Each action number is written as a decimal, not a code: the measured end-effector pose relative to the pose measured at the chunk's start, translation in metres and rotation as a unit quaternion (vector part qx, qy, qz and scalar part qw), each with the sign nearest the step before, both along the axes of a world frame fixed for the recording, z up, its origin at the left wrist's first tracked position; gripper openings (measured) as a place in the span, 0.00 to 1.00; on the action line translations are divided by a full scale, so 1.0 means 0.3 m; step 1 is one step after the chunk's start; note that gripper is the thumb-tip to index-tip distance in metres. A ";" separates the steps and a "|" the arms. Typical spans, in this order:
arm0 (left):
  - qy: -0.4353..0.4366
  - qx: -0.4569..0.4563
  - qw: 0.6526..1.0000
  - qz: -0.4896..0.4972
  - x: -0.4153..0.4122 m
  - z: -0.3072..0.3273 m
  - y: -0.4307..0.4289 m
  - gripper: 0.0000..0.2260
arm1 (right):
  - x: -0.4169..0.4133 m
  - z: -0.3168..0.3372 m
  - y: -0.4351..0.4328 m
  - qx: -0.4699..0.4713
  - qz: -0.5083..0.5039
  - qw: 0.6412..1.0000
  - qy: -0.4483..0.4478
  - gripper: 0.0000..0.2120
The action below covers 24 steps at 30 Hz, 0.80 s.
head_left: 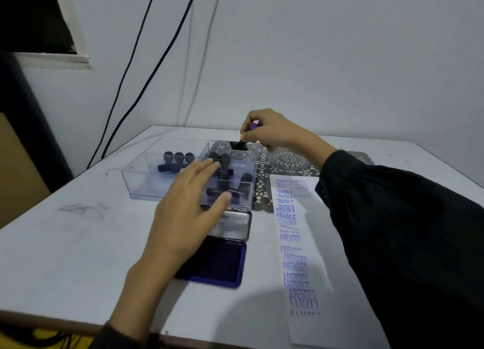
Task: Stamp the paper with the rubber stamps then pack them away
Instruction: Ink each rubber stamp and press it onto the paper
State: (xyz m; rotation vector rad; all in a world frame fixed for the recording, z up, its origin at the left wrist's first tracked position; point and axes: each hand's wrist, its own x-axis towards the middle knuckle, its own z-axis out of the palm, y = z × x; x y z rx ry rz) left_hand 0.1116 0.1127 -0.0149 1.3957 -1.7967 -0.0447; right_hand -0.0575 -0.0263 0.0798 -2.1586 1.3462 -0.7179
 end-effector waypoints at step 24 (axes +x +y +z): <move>-0.063 -0.015 0.996 0.058 0.137 -0.058 -0.141 0.28 | 0.233 -0.072 -0.148 -0.100 -0.051 0.943 0.313 0.11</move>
